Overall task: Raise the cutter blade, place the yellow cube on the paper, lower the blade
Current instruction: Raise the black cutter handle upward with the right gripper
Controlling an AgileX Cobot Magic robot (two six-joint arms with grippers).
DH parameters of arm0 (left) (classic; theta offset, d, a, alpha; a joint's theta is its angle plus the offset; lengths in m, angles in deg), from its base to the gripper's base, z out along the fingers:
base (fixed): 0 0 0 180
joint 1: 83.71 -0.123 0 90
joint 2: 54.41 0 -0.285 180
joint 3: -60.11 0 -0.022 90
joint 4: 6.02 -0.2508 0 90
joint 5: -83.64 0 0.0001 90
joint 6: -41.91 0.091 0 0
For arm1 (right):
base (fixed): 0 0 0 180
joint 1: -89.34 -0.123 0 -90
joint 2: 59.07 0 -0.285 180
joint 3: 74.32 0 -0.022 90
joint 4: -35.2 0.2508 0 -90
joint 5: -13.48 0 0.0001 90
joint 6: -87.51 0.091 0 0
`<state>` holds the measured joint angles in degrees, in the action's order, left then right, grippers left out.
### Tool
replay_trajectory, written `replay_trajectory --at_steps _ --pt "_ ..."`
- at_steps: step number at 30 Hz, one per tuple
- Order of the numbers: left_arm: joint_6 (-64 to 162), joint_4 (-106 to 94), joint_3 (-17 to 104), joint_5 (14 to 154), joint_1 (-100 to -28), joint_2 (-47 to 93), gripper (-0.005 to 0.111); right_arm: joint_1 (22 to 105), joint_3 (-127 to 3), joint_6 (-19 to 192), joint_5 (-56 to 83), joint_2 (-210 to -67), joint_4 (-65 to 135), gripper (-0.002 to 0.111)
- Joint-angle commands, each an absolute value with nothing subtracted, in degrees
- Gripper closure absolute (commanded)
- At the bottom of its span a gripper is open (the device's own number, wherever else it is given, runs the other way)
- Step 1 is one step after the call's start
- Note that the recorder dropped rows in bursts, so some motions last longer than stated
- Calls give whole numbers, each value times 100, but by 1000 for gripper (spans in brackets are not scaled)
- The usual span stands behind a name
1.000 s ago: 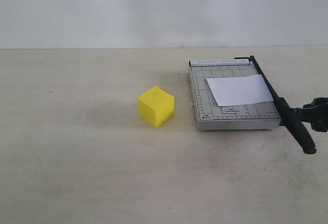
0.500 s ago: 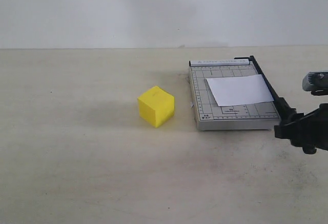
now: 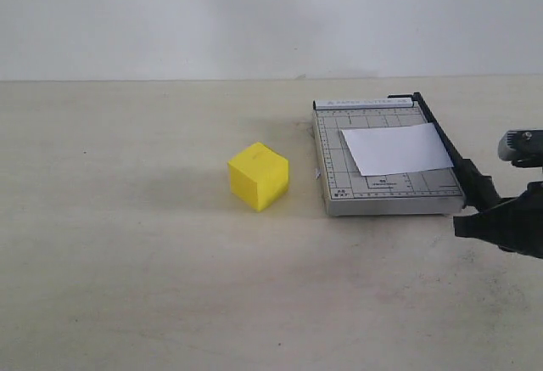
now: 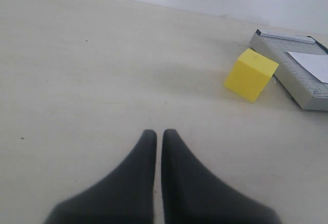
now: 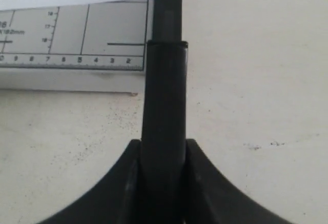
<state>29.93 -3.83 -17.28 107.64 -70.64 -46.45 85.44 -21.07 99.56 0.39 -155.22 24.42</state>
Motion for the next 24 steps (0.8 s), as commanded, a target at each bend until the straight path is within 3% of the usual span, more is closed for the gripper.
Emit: replay_trajectory --at_steps 1,10,24 --pt "2958 -398 -1711 10725 -7047 -4663 102 8542 -2120 9839 -30 -14819 2448 108" --pt "2958 -398 -1711 10725 -7047 -4663 102 8542 -2120 9711 -192 -13445 2448 108" --pt "2958 -398 -1711 10725 -7047 -4663 102 8542 -2120 9711 133 -13387 2448 108"
